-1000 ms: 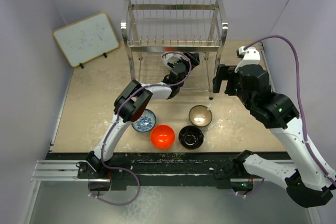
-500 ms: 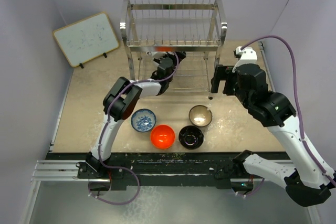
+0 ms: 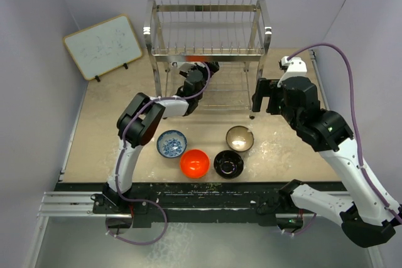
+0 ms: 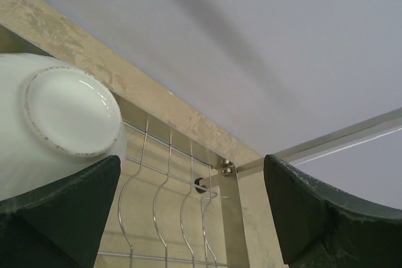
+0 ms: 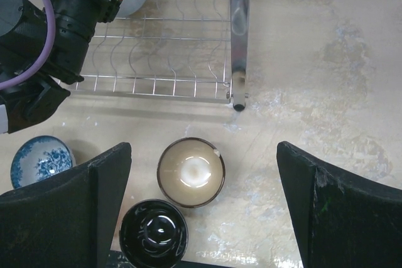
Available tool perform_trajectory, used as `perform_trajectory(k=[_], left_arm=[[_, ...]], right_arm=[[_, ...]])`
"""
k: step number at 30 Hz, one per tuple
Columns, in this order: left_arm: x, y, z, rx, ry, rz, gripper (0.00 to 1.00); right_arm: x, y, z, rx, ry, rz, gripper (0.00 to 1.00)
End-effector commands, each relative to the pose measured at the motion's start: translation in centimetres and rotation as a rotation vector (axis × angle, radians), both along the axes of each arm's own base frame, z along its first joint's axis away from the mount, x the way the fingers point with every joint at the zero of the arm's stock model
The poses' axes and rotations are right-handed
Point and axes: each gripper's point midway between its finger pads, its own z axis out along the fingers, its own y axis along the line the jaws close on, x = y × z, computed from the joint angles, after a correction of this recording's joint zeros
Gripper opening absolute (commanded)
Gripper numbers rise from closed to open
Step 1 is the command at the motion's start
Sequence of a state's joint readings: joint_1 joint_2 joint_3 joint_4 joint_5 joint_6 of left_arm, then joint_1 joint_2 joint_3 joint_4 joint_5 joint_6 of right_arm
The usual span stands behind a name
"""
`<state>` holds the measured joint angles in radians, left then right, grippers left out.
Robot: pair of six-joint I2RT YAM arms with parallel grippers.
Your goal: Load the bowls into the dish rack
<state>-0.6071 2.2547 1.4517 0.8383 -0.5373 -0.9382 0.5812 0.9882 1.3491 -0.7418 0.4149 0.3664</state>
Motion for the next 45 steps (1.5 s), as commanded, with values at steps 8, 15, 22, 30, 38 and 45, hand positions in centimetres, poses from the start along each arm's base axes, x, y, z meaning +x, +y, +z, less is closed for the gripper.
perform_trajectory(k=[8, 15, 22, 30, 38, 45], left_arm=[[-2.5, -3.3, 4.0, 0.081, -0.106, -0.145, 0.99], [-1.7, -7.9, 4.0, 0.133, -0.152, -0.275, 0.99], [0.8, -9.9, 2.4, 0.329, -0.119, -0.3, 0.98], [2.2, -9.3, -0.6, 0.541, -0.054, -0.288, 0.99], [3.1, -7.8, -3.1, 0.625, 0.019, -0.254, 1.0], [3.9, -5.2, -3.4, 0.648, 0.084, -0.161, 1.0]], right_arm=[[0.5, 0.5, 0.5, 0.033, -0.031, 0.014, 0.99], [0.4, 0.3, 1.0, 0.037, -0.044, 0.01, 0.99], [0.9, 0.4, 1.0, 0.026, -0.043, 0.01, 0.99], [1.9, 0.8, 0.0, 0.017, -0.023, 0.017, 0.99], [2.2, 0.8, -0.4, 0.012, -0.016, 0.02, 0.99], [2.1, 0.7, -0.7, 0.014, -0.01, 0.023, 0.99]])
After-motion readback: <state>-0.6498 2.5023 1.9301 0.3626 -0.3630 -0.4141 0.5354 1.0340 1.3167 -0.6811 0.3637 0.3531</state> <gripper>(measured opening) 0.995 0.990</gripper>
